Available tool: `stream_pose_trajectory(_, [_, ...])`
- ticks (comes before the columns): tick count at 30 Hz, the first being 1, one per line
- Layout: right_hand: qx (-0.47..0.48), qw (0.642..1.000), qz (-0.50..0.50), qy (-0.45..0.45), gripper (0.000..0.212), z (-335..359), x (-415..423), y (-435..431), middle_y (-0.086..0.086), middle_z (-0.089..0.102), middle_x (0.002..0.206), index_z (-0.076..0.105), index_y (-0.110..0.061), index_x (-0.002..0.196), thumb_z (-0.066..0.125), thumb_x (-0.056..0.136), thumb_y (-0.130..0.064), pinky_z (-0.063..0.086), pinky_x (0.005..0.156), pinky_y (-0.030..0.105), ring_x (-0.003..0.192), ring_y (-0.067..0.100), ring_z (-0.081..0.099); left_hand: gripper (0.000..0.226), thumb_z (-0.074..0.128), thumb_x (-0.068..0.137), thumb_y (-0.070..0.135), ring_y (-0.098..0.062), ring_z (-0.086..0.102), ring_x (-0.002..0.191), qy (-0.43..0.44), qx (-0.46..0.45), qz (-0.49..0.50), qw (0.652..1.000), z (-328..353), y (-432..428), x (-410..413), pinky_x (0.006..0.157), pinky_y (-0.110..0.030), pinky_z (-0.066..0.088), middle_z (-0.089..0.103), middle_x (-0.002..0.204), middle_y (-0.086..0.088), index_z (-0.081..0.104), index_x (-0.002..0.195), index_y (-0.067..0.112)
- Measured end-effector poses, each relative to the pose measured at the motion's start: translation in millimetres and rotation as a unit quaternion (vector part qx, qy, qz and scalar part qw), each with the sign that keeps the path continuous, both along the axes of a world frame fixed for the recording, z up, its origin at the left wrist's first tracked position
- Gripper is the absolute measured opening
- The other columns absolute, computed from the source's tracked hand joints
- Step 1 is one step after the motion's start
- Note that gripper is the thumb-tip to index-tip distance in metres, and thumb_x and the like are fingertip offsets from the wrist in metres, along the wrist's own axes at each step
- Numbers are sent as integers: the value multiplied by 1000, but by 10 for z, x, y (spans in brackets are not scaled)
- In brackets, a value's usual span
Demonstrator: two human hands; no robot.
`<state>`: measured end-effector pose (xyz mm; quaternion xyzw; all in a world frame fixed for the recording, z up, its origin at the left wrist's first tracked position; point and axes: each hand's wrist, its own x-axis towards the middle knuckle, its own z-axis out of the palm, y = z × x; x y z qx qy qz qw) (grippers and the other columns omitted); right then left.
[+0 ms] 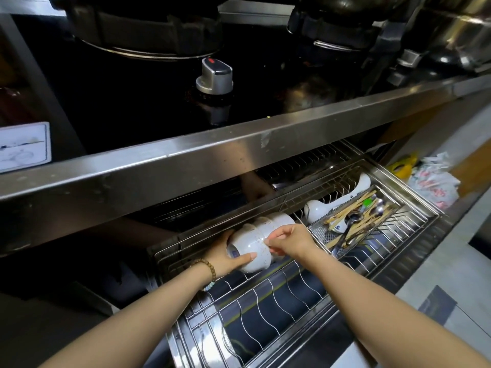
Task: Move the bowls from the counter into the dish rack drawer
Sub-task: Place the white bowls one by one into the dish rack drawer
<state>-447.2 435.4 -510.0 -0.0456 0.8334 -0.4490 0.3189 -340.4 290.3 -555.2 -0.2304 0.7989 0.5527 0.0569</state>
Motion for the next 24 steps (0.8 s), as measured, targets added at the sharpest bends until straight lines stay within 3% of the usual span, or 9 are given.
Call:
stream_pose_trajectory(5, [-10,1000,17,2,15,173,75,53,12,62,70,64,-8,68,74,76,0,55,75,36,64,20,59,89,69,77,46,-21,48,125,-25,-35,-4,999,153,-2,105,103,-30,40,45,142,-7,22,145,14])
stream_pose_trajectory(7, [-10,999,31,7,8,321,121,93,11,61,76,66,-3,82,73,78,-4,54,70,29,67,17,58,87,66,79,48,-20,45,128,-22,-45,-3,999,270,-9,165,102,-24,36,41,146,-6,22,145,14])
stream_pose_trajectory(11, [-12,998,45,48,29,751,266,253,14,59,93,61,3,109,69,83,-10,46,68,28,79,19,54,75,64,82,44,-18,46,125,9,-53,-17,998,627,42,274,98,-21,35,40,145,-6,31,142,13])
stream_pose_trajectory(14, [-31,995,37,88,41,1176,395,455,5,62,104,57,-6,123,67,85,-18,47,71,17,84,9,57,64,65,83,36,-10,50,109,56,-46,-38,997,1003,158,344,94,-17,38,48,137,-6,37,137,13])
stream_pose_trajectory(18, [-41,983,19,181,53,1765,583,742,0,51,134,48,-22,133,66,85,-34,44,92,26,114,13,51,60,62,83,42,-8,48,120,137,-88,-102,981,1641,365,444,105,-23,36,50,136,0,40,135,20])
stream_pose_trajectory(24, [-73,938,25,338,62,2569,863,864,-7,35,149,37,-33,140,62,84,-45,28,102,23,136,6,30,61,55,82,56,5,42,118,301,-181,-130,927,2789,451,751,95,-5,30,47,136,13,38,135,33])
